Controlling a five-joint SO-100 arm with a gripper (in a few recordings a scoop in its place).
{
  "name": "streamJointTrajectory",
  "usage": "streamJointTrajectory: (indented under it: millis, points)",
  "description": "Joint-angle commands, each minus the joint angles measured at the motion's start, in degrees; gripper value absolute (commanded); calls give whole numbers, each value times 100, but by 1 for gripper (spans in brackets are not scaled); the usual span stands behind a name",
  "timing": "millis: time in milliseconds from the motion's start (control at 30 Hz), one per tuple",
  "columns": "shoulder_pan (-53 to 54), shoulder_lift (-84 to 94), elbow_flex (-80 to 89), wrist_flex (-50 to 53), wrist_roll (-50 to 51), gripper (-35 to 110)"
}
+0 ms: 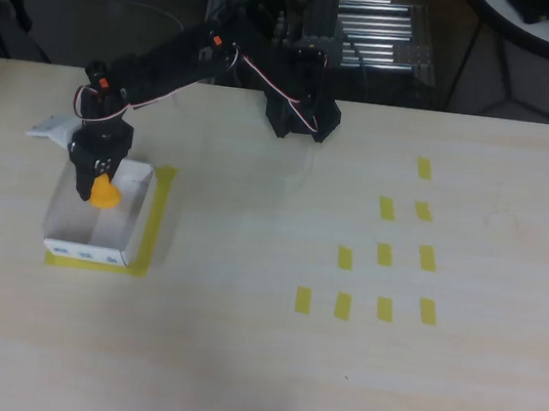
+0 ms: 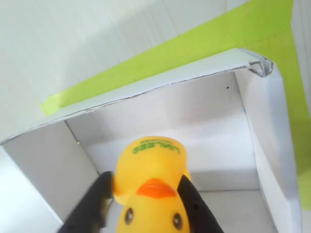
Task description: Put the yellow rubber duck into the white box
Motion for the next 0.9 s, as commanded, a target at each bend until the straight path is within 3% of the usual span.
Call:
streamJointTrajectory:
  millis: [0,133,267,400,533,867]
  points:
    - [-18,202,9,-70,-176,31]
    - [-18,220,-9,-79,-176,39]
    - [-18,229,-53,-79,-176,38]
    - [-88,264,-501,272,-26,25]
    - [-299,598,-993,800,360,1]
    - [-1564,2936,-615,1406,1723,0]
